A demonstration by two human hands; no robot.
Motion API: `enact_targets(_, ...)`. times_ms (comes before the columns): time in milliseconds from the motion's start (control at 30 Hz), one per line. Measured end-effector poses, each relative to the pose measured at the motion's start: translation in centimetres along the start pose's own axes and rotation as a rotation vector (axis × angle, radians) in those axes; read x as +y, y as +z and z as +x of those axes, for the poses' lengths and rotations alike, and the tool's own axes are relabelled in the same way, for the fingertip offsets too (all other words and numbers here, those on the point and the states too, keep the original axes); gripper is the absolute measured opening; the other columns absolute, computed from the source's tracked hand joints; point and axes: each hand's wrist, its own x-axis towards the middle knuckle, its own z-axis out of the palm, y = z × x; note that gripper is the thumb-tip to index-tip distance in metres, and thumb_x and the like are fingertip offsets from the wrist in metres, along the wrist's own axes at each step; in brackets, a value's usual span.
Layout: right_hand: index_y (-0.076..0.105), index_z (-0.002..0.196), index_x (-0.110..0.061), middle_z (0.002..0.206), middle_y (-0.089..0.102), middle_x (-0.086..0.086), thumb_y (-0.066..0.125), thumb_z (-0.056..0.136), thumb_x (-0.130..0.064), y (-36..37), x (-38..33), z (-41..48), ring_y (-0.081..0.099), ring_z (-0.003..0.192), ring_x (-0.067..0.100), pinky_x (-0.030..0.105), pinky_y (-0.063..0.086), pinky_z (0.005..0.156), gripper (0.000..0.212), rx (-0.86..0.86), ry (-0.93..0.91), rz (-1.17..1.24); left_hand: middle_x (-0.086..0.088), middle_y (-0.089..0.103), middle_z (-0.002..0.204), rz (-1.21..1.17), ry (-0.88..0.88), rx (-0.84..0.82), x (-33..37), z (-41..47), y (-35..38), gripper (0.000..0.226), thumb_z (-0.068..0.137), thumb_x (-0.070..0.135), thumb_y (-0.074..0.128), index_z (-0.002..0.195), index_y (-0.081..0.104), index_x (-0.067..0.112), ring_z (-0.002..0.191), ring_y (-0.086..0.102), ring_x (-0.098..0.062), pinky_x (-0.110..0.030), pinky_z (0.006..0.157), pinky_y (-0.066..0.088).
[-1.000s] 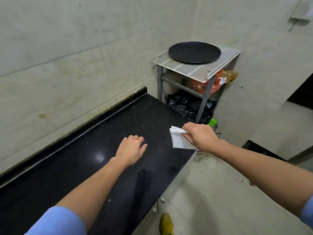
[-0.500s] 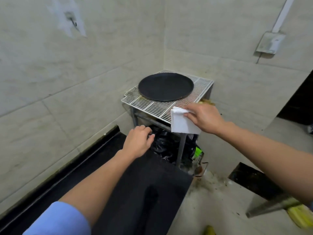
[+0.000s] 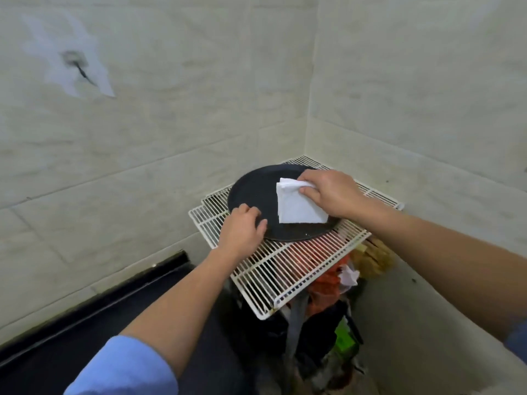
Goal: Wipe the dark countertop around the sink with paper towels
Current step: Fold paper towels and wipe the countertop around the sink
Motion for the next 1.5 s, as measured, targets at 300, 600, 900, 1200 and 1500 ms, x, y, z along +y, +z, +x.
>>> enact_targets(300,0.061,0.112,-0.026,0.112,0.064,-0.001,0.052,0.094,-0.037,6.1,3.7,12.6,0.057,0.098,0.022,0.036,0.046,0.079,0.022,-0.275,-0.143,0.118,-0.004,0.054,0.116,0.087,-0.171,-0.053,-1.9,5.3,3.5,0.035,0.095,0.042,0.044,0.119,0.055,0.020,0.106,0.052,-0.024,-0.040,0.093,0.044)
enact_targets(600,0.058,0.117,-0.024,0.120,0.061,0.005,0.048,0.096,-0.033,14.4,6.4,22.3,0.055,0.107,0.028,0.038,0.043,0.084,0.025,-0.378,-0.108,0.029,-0.005,0.053,0.116,0.058,-0.201,-0.063,-3.8,8.3,6.0,0.035,0.093,0.041,0.046,0.117,0.056,0.018,0.106,0.051,-0.025,-0.039,0.095,0.041)
enact_targets(900,0.056,0.123,-0.017,0.122,0.051,0.013,0.050,0.095,-0.034,19.3,7.7,23.7,0.044,0.113,0.032,0.041,0.040,0.085,0.033,-0.128,-0.228,-0.270,-0.005,0.051,0.112,0.142,-0.228,0.005,-3.2,8.2,8.0,0.032,0.091,0.039,0.048,0.111,0.058,0.016,0.104,0.047,-0.026,-0.037,0.096,0.035)
enact_targets(1200,0.049,0.133,-0.014,0.131,0.044,0.016,0.037,0.099,-0.039,20.1,7.1,22.2,0.037,0.120,0.034,0.044,0.040,0.096,0.043,-0.264,-0.150,-0.062,-0.008,0.050,0.116,0.155,-0.266,-0.079,-2.2,8.3,7.3,0.033,0.091,0.035,0.049,0.115,0.055,0.013,0.106,0.046,-0.028,-0.039,0.092,0.039)
enact_targets(1500,0.060,0.122,-0.013,0.122,0.056,0.010,0.044,0.098,-0.034,14.4,-4.1,18.3,0.046,0.116,0.030,0.041,0.043,0.086,0.036,-0.034,-0.447,0.169,-0.007,0.057,0.110,0.197,-0.543,0.059,-5.3,-1.9,-0.3,0.030,0.092,0.032,0.050,0.115,0.058,0.015,0.099,0.056,-0.029,-0.040,0.080,0.045)
